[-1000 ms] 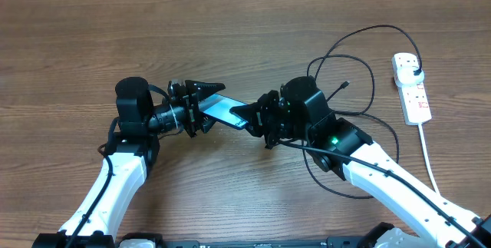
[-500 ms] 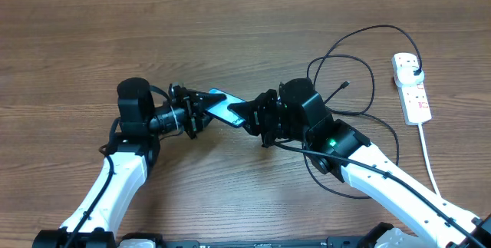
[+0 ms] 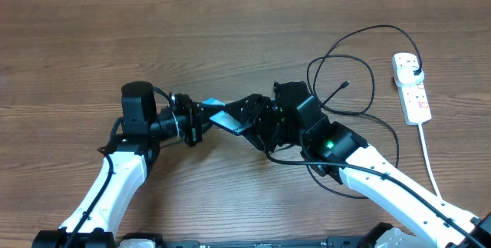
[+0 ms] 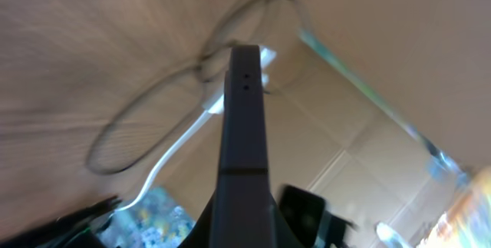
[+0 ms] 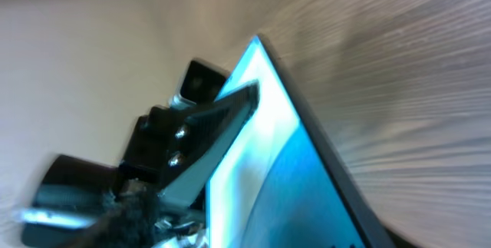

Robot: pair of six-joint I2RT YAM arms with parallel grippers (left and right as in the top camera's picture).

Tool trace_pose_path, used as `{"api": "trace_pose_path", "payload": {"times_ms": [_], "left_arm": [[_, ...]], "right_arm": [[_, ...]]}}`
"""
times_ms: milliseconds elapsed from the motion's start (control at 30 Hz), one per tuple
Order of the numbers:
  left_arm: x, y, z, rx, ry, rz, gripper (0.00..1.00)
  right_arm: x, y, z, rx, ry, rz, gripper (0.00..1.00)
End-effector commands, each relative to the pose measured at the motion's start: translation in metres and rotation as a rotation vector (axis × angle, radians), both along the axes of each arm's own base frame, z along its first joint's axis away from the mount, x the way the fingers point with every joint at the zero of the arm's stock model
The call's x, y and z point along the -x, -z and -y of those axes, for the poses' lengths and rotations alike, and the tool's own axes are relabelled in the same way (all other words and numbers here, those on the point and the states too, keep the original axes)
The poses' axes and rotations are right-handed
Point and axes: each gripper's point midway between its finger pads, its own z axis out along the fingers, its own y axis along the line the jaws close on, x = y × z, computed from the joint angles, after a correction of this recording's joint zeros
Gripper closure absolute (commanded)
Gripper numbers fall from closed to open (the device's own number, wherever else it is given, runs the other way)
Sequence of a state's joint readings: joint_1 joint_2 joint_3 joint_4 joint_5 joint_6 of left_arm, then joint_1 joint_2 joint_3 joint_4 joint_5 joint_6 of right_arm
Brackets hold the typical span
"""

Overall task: Plug charger to phone and switch on socket
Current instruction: 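Hand the phone back from the right gripper to the left gripper, then move the right gripper to the black cable and grasp the USB-C plug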

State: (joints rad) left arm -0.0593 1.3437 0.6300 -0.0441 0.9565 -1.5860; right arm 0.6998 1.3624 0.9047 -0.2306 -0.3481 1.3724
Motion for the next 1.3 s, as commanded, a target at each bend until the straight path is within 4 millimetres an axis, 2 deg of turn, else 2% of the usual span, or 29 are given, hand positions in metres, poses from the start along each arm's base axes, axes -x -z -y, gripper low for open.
{"api": "trace_pose_path", "payload": {"times_ms": [0, 67, 100, 167, 333, 500, 567, 667, 733, 833, 900, 967, 1133, 1267], "left_arm": [[0.018, 0.023, -0.004, -0.107, 0.062, 0.003, 0.96], [0.026, 0.032, -0.006, -0.135, 0.074, -0.035, 0.96], [0.032, 0.037, -0.008, -0.151, 0.082, -0.058, 0.96], [0.035, 0.039, -0.008, -0.152, 0.080, -0.084, 0.96], [0.017, 0.031, -0.011, -0.151, 0.066, -0.061, 0.96], [-0.037, -0.001, -0.002, -0.106, 0.139, 0.063, 0.96], [-0.069, -0.020, 0.010, -0.032, 0.206, 0.122, 0.96], [-0.101, -0.041, 0.028, 0.091, 0.311, 0.181, 0.96], [-0.109, -0.048, 0.038, 0.152, 0.367, 0.201, 0.96], [-0.111, -0.054, 0.054, 0.216, 0.455, 0.266, 0.96], [-0.101, -0.056, 0.064, 0.253, 0.524, 0.333, 0.96], [-0.093, -0.062, 0.069, 0.283, 0.576, 0.410, 0.96], [-0.088, -0.069, 0.069, 0.317, 0.610, 0.473, 0.96], [-0.088, -0.069, 0.069, 0.316, 0.609, 0.472, 0.96]], "right_arm": [[-0.018, 0.011, 0.024, 0.204, 0.010, 0.183, 0.20], [-0.018, 0.025, 0.041, 0.295, 0.051, 0.157, 0.16], [-0.019, 0.035, 0.055, 0.360, 0.084, 0.136, 0.08], [-0.019, 0.043, 0.069, 0.418, 0.115, 0.113, 0.00], [-0.024, 0.058, 0.107, 0.497, 0.191, 0.029, 0.00], [-0.032, 0.067, 0.146, 0.489, 0.274, -0.084, 0.00], [-0.035, 0.067, 0.156, 0.453, 0.295, -0.122, 0.00], [-0.039, 0.065, 0.162, 0.402, 0.308, -0.150, 0.00], [-0.040, 0.065, 0.167, 0.404, 0.320, -0.158, 0.00], [-0.044, 0.068, 0.180, 0.473, 0.356, -0.129, 0.00], [-0.058, 0.065, 0.198, 0.579, 0.397, -0.032, 0.11], [-0.073, 0.055, 0.205, 0.654, 0.357, 0.090, 0.17], [-0.090, 0.039, 0.226, 0.681, 0.410, 0.095, 0.22], [-0.103, 0.038, 0.243, 0.734, 0.428, 0.001, 0.23]]}}
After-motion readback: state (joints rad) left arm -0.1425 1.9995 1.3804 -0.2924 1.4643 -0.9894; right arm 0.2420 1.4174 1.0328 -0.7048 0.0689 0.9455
